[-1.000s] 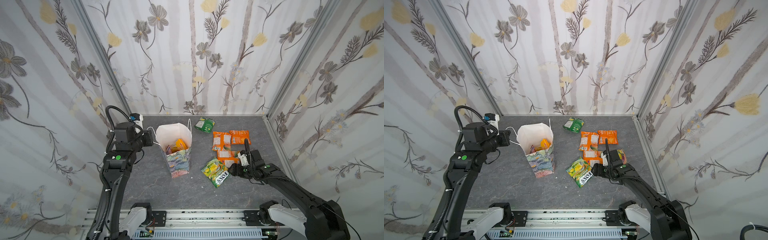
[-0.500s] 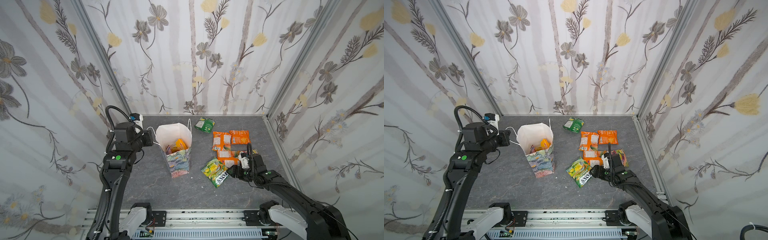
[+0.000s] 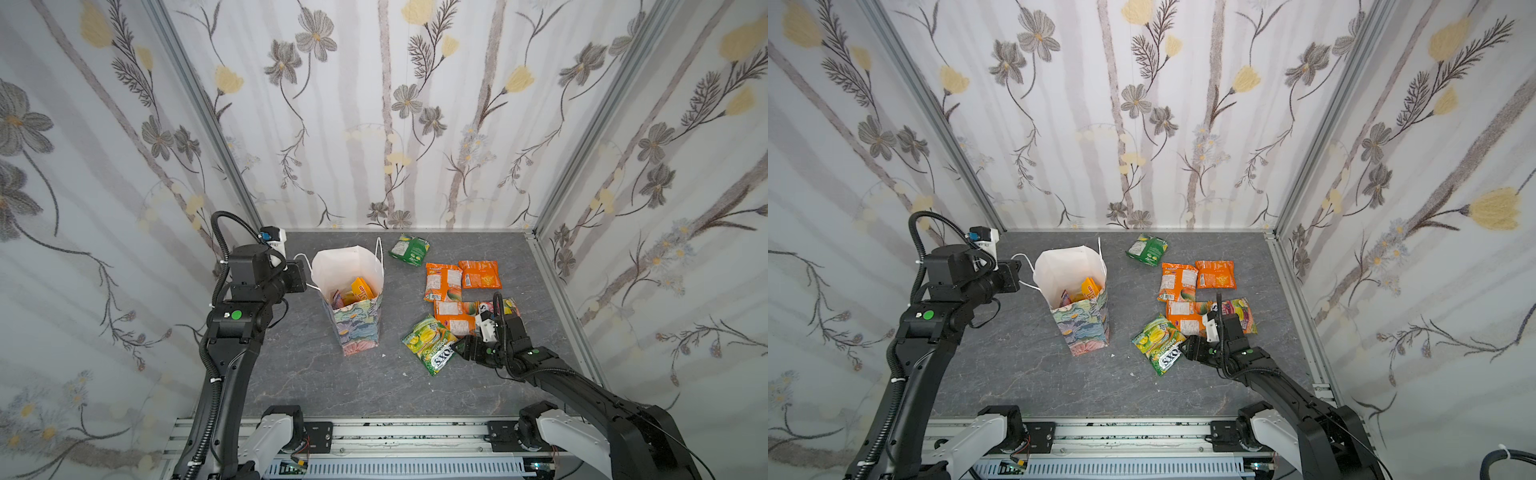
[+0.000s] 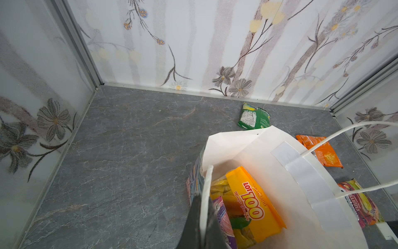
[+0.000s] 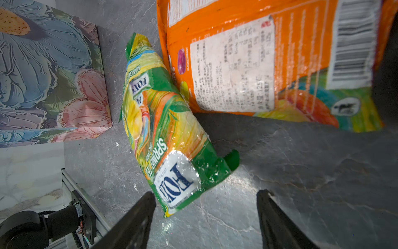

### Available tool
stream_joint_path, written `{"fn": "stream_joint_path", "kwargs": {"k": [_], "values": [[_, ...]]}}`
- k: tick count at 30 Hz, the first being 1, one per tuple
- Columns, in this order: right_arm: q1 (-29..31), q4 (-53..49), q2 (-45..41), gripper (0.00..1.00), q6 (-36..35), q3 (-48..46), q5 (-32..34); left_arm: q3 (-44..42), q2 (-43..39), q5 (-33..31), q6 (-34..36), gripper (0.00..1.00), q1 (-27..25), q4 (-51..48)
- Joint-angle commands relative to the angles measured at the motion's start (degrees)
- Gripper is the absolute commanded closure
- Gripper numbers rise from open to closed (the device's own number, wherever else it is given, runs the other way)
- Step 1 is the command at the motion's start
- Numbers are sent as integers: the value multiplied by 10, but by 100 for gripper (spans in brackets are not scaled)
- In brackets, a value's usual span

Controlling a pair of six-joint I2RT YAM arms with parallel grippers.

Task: Place the snacks into the paper bag
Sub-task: 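Close the right gripper on the FOX'S Spring Tea bag's end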

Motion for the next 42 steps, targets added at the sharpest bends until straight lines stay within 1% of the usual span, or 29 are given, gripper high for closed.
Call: {"fn": "stream_joint_path", "kwargs": {"k": [1, 5, 7, 12, 15, 17, 21, 26, 29, 35, 42], "values": [[-1, 39, 4, 26, 5, -4, -13, 1, -1, 2, 3, 98, 0, 12], [-6, 47, 14, 27, -4, 2, -18, 3, 0, 2, 3, 98, 0, 11], [-11, 50, 23, 31, -7, 5, -21, 1, -1, 2, 4, 98, 0, 11], [-16, 66, 51, 32, -10, 4, -39, 0, -2, 0, 3, 98, 0, 10], [-17, 76, 54, 32, -9, 0, -39, 0, -3, 0, 4, 98, 0, 11], [-17, 84, 53, 34, -8, 0, -37, 0, -3, 1, 4, 98, 0, 11], [-18, 118, 57, 41, 4, -3, -39, -1, -2, 2, 4, 98, 0, 12], [-18, 133, 86, 44, 2, 3, -60, 0, -4, 1, 5, 97, 0, 10], [-19, 125, 98, 44, -6, 4, -57, -1, -7, -2, 4, 97, -1, 10], [-19, 138, 101, 54, -2, 1, -57, 0, -4, 0, 4, 97, 0, 10], [-18, 168, 103, 72, 15, -6, -57, 3, -5, 0, 5, 97, 0, 8]]}}
